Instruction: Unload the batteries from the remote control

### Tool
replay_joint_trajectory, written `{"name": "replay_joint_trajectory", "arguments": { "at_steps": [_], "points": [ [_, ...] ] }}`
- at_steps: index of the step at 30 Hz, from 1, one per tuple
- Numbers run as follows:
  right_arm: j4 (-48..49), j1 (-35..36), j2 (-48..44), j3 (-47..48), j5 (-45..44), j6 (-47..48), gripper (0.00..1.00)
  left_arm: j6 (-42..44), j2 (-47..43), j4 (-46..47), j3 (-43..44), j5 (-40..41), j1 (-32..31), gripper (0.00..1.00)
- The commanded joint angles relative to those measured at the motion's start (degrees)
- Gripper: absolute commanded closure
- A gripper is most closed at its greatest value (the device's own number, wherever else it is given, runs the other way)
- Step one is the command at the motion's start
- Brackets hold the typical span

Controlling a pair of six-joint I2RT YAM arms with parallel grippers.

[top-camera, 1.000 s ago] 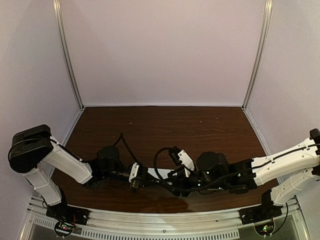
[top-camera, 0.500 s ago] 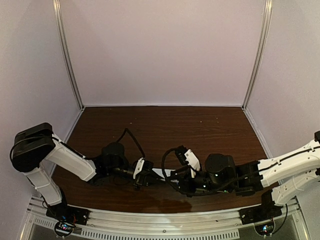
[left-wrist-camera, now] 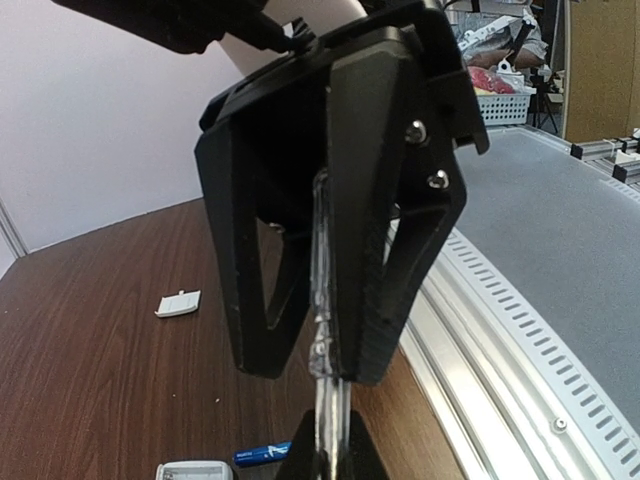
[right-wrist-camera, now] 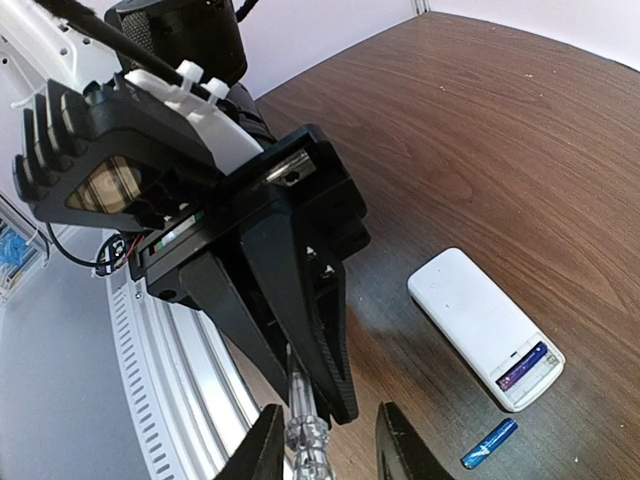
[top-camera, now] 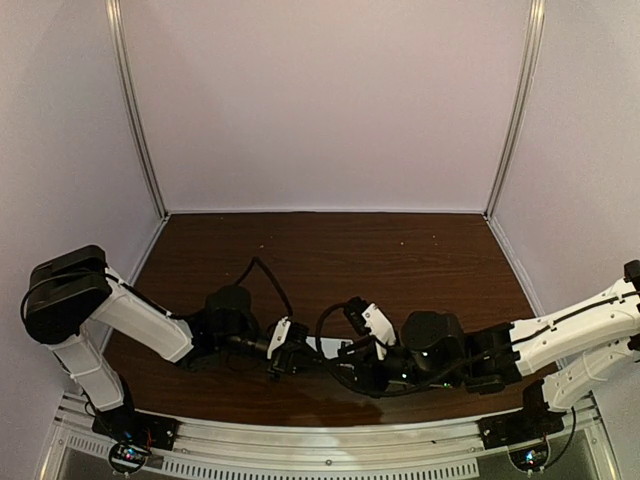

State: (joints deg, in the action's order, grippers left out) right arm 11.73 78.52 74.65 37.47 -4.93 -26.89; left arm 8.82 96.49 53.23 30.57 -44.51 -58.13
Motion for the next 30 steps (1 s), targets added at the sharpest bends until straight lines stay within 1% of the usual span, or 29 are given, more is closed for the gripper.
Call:
{"name": "replay_joint_trajectory", "arguments": {
  "at_steps": [1, 10, 13, 16, 19, 24, 30],
  "points": [
    [-0.6, 0.4, 1.0, 2.0, -0.1, 0.5, 0.68, -0.2, 0.7, 0.6, 1.1, -0.6, -0.2, 1.00],
    [-0.3, 0.5, 2.6, 3.1, 1.1, -0.2, 0.69, -0.3, 0.1, 2.7, -0.3, 0.8, -0.2, 1.00],
    [0.7, 0.4, 1.7, 2.4, 1.3, -1.9, 0.63, 0.0, -0.8, 3.9, -1.5, 2.4, -0.2, 1.00],
    [-0.8, 0.3, 0.7, 2.5, 0.7, -4.4, 0.56, 0.3, -1.5, 5.3, -2.7, 3.5, -0.2, 1.00],
    [-1.5, 0.3, 0.3, 2.6, 1.2, -6.2, 0.54, 0.4, -2.0, 6.4, -3.4, 4.0, -0.2, 1.00],
    [-1.4, 0.3, 1.4, 3.6, 1.7, -7.2, 0.55, 0.7, -2.4, 6.7, -3.9, 4.8, -0.2, 1.00],
    [-2.8, 0.3, 3.0, 5.5, 1.0, -6.9, 0.61, 0.8, -2.4, 6.9, -4.1, 5.1, -0.2, 1.00]
  ]
}}
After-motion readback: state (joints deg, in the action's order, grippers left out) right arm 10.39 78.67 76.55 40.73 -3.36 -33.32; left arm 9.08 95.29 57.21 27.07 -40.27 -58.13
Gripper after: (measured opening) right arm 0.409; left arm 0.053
